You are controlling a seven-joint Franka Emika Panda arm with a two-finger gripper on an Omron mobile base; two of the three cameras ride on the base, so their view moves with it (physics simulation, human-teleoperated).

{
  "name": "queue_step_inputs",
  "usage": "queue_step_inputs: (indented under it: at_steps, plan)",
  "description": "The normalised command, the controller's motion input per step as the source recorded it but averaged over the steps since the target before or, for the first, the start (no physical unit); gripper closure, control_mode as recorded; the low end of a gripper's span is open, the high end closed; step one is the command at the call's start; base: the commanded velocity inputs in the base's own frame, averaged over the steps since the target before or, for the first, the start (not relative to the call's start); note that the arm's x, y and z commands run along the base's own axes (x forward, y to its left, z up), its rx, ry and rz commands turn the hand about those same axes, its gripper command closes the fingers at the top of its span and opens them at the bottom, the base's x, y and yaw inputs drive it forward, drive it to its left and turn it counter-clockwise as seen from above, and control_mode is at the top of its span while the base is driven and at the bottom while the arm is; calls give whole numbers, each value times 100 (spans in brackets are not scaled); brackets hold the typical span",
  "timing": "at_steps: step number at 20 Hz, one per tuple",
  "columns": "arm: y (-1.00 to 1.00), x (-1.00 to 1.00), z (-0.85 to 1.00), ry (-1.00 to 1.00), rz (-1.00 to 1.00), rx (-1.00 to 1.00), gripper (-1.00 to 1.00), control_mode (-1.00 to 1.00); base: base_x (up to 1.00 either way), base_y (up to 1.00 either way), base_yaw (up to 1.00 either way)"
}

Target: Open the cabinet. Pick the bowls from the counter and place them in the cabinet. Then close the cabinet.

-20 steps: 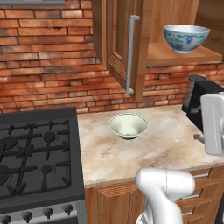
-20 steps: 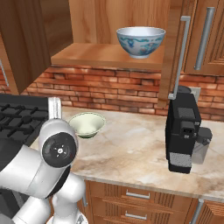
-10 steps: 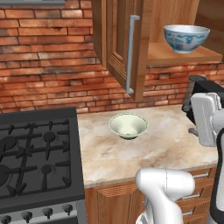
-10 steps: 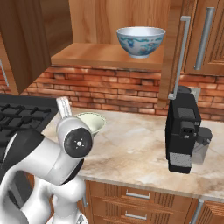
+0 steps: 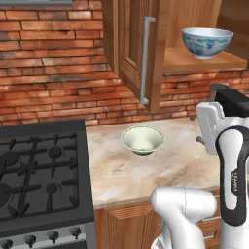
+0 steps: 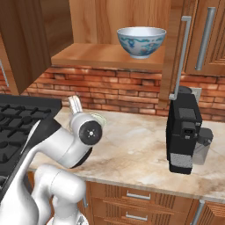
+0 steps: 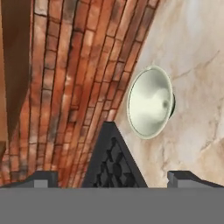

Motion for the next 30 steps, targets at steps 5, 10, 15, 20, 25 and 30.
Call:
queue_step_inputs:
  at_steps: [5, 10, 15, 20, 25, 30]
  plan:
    - [-7, 79, -19, 26, 11, 14, -100, -100, 0, 0, 0]
    - [-6, 41, -54, -1, 20, 0, -100, -100, 0, 0, 0]
    - [0, 31, -57, -6, 21, -1, -100, -100, 0, 0, 0]
    - [-2, 6, -27, -13, 13, -4, -100, -100, 0, 0, 0]
    - [0, 0, -33, -21, 7, -9, -100, -100, 0, 0, 0]
    - [0, 0, -21, -6, 0, -3, -100, -100, 0, 0, 0]
